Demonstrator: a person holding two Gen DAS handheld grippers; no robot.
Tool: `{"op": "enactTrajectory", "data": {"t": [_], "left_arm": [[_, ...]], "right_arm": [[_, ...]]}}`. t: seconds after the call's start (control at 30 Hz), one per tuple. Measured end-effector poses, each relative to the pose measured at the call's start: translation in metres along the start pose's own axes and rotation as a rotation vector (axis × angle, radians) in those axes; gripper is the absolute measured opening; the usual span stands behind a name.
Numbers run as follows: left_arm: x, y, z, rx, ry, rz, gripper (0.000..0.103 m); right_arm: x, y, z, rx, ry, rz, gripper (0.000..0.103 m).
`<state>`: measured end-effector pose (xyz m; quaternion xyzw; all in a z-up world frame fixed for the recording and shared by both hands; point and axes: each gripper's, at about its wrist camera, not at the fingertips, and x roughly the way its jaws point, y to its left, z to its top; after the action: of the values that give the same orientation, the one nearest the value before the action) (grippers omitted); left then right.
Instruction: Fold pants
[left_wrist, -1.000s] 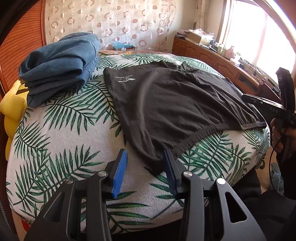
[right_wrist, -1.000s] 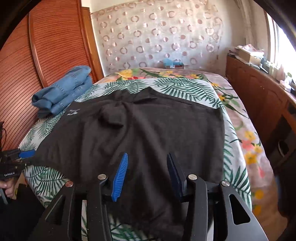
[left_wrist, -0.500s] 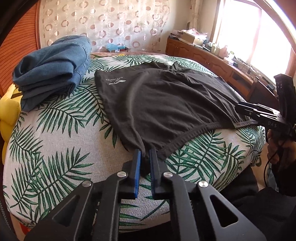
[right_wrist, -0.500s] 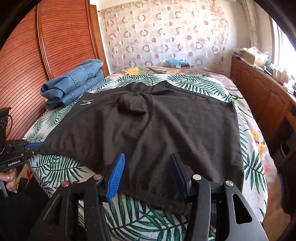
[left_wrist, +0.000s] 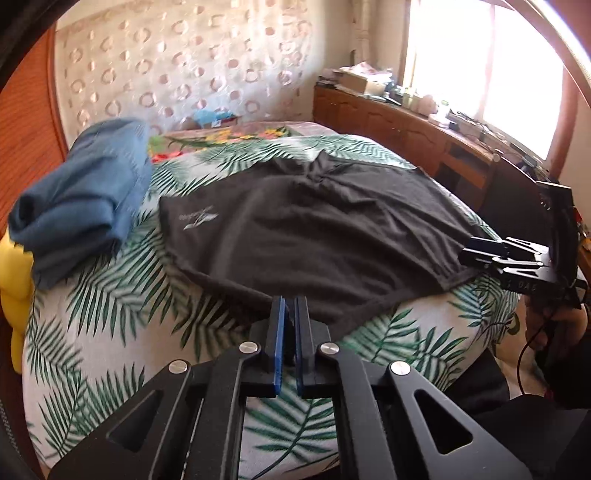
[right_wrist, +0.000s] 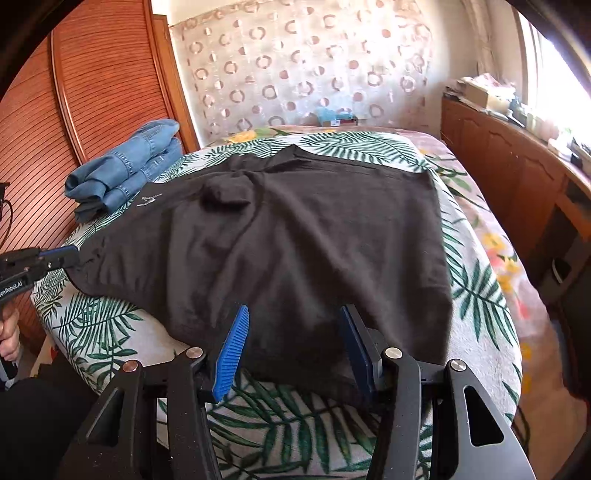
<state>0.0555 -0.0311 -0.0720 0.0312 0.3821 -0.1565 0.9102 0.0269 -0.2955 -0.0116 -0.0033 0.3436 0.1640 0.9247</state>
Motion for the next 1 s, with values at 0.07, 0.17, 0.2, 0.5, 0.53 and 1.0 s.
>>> {"op": "enactTrajectory", "data": {"t": [0.07, 0.17, 0.2, 0.5, 0.53, 1.0], "left_arm": [[0.001, -0.006, 0.005, 0.017, -0.001, -0.007, 0.005], [0.003, -0.014, 0.014, 0.037, -0.002, -0.022, 0.005], [0.004, -0.017, 0.017, 0.044, -0.003, -0.027, 0.005], [0.01, -0.05, 0.048, 0.099, -0.02, -0.114, 0.005], [0.011, -0.054, 0.052, 0.105, -0.025, -0.121, 0.005], [0.016, -0.115, 0.106, 0.213, -0.082, -0.216, 0.005]], "right_arm": [[-0.003, -0.004, -0.001, 0.006, -0.004, 0.002, 0.053], [-0.007, -0.006, -0.003, 0.01, -0.01, 0.0, 0.053], [-0.008, -0.006, -0.003, 0.012, -0.012, 0.0, 0.053], [-0.014, -0.009, -0.008, 0.034, -0.029, -0.011, 0.053], [-0.015, -0.01, -0.008, 0.035, -0.032, -0.014, 0.053], [-0.031, -0.017, -0.014, 0.065, -0.064, -0.048, 0.053]]}}
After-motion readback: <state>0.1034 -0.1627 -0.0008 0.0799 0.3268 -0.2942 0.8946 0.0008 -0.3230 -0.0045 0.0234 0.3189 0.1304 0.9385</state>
